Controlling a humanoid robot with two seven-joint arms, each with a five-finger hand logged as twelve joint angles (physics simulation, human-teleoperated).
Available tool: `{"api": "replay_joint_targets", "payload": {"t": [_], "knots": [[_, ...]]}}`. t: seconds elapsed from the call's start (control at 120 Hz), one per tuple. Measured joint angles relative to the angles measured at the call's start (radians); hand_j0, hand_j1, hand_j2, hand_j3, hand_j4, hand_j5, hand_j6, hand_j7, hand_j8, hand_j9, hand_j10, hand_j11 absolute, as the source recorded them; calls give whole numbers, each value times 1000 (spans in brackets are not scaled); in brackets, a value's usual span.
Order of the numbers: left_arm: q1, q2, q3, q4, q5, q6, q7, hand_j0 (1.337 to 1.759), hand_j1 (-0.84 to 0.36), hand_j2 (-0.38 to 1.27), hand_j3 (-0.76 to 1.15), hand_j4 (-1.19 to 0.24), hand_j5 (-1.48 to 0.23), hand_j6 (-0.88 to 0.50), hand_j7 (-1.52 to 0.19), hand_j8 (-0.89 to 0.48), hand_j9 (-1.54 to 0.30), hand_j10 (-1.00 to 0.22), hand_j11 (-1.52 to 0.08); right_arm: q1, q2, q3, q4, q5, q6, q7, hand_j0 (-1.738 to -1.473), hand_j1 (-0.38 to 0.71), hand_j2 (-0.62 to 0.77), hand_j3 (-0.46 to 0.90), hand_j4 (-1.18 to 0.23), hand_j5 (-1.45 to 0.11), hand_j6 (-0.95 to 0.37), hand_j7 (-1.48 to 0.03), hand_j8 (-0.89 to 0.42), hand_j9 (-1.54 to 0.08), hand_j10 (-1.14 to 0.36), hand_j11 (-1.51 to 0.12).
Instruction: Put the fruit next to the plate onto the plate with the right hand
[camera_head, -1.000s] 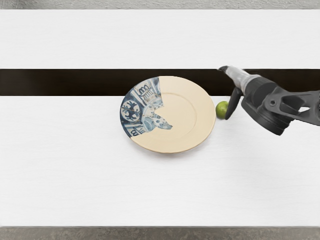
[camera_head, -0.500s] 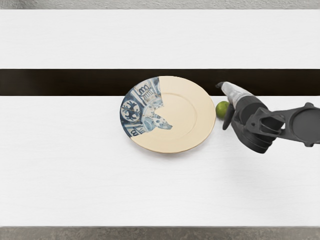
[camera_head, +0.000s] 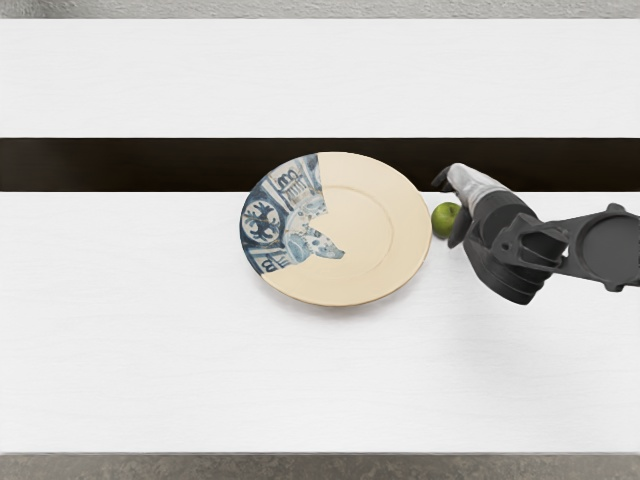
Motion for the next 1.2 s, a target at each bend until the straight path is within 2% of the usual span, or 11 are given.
{"api": "replay_joint_targets", "payload": {"t": [0.283,0.725,1.042,1.1,1.2], "knots": [[0,0,0,0,0,0,0,1658,337,2,0,-10,-13,-10,-13,-10,-13,-10,-13,-24,36,-2,-42,1,0,0,-1658,93,-72,0,-370,-480,-371,-480,-371,-480,-370,-480],[0,0,0,0,0,0,0,1658,337,2,0,-10,-13,-10,-13,-10,-13,-10,-13,-35,37,-3,-49,0,0,0,-1658,214,-90,0,-479,-606,-467,-613,-436,-613,-475,-613],[0,0,0,0,0,0,0,1658,337,2,0,-10,-13,-10,-13,-10,-13,-10,-13,-43,34,0,-49,-6,1,1,-1649,250,-90,-1,-561,-702,-407,-714,-369,-729,-548,-731],[0,0,0,0,0,0,0,1658,337,2,0,-10,-13,-10,-13,-10,-13,-10,-13,-45,33,1,-50,-7,2,1,-1647,251,-36,-1,-585,-736,-383,-747,-357,-766,-571,-769],[0,0,0,0,0,0,0,1658,337,2,0,-10,-13,-10,-13,-10,-13,-10,-13,-47,31,2,-49,-4,1,1,-1647,261,-22,-1,-610,-781,-380,-786,-352,-808,-597,-811]]}}
